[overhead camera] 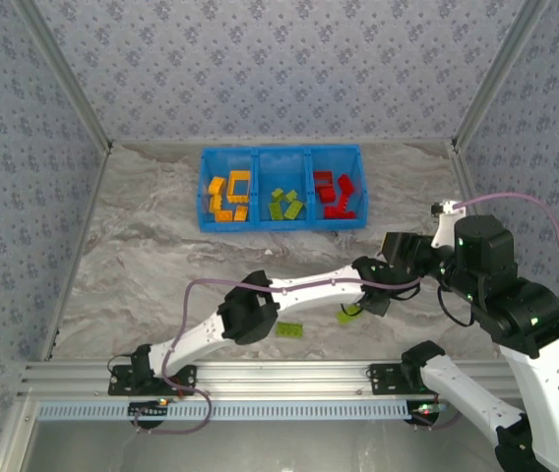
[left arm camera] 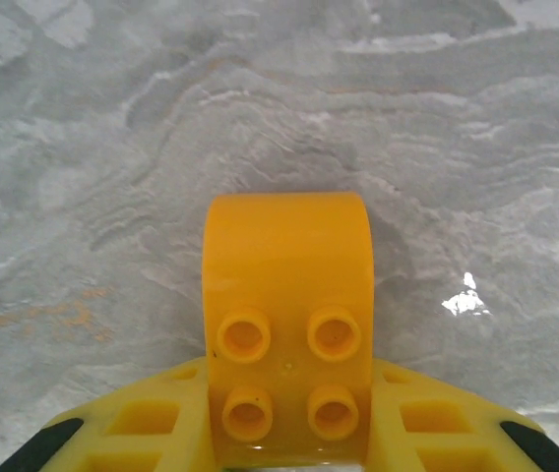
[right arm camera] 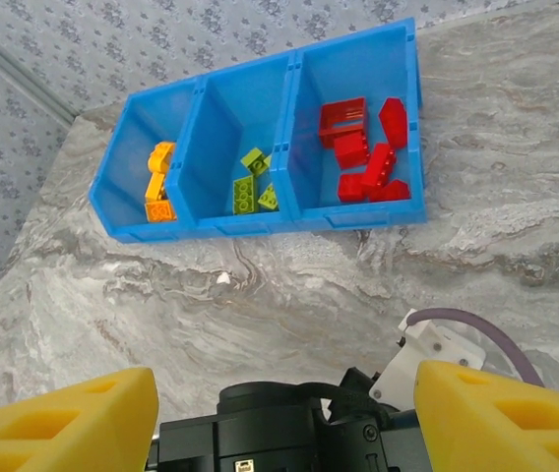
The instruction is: Sort the legos into containers by color
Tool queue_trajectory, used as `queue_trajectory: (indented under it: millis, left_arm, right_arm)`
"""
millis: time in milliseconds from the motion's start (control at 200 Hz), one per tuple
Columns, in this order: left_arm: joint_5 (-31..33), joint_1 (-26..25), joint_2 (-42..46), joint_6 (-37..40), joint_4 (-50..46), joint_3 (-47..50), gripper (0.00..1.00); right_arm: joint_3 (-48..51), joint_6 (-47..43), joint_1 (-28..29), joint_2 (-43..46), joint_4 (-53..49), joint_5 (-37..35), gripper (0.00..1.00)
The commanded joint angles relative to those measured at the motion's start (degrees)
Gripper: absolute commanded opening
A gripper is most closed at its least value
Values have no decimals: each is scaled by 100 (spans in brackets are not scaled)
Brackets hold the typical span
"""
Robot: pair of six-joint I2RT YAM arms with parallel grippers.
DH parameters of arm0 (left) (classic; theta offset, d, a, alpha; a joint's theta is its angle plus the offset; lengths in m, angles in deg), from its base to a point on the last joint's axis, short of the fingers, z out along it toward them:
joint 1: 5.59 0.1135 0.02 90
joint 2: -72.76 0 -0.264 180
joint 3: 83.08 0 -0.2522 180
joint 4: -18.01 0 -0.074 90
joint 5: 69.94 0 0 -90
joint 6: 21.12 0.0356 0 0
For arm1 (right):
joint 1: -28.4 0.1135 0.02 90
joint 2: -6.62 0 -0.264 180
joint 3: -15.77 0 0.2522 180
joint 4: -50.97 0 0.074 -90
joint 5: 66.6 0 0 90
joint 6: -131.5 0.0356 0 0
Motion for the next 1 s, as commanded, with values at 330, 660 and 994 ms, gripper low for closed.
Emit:
queue_trajectory:
  millis: [330, 660, 994]
  left_arm:
    - [510, 1311, 4088, -254, 972, 3491, 28]
    - [-446, 3662, 4971, 702, 1135, 4508, 28]
    - [-1066, 4951, 3657, 1420, 1246, 3788, 28]
  right_arm:
    - [645, -299, 106, -219, 1159, 1755, 72]
    - [1193, -167, 2183, -1819, 2389, 324, 70]
    - [1494, 213, 2785, -2608, 3232, -92, 70]
